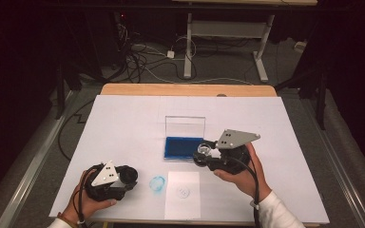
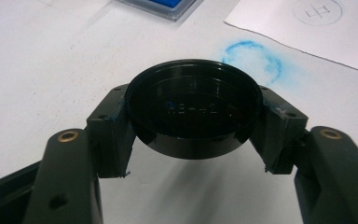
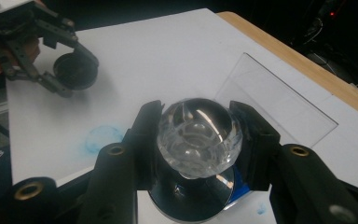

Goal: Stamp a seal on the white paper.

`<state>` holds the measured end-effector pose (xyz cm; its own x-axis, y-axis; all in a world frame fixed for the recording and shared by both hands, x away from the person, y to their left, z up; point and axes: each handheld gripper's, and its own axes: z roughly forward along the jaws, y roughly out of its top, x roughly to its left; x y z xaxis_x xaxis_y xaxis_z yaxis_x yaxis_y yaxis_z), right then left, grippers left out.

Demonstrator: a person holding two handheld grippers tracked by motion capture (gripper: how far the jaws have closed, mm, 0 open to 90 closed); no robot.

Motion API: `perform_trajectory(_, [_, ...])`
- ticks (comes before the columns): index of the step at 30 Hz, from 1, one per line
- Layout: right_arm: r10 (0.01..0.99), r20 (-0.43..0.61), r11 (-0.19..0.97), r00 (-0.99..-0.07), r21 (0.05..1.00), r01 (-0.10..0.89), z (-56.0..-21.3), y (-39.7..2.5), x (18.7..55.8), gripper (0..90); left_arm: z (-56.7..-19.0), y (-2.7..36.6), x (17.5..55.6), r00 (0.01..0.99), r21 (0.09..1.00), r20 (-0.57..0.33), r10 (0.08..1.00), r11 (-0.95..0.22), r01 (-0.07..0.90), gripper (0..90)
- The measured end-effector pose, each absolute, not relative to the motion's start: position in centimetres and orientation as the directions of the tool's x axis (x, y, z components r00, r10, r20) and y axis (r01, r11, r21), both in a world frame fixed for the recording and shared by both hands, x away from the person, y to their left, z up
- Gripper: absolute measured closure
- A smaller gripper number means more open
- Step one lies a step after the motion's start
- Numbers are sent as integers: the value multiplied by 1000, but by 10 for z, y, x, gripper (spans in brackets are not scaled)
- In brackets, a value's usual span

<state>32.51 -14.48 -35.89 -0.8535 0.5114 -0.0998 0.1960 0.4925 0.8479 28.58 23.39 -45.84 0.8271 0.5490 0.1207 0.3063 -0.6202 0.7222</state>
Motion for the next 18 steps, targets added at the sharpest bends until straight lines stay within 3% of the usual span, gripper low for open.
perform_trajectory(18, [459, -98, 532, -883, 827, 184, -371, -134, 305, 570, -455, 227, 283, 831, 719, 139, 538, -632, 289, 365])
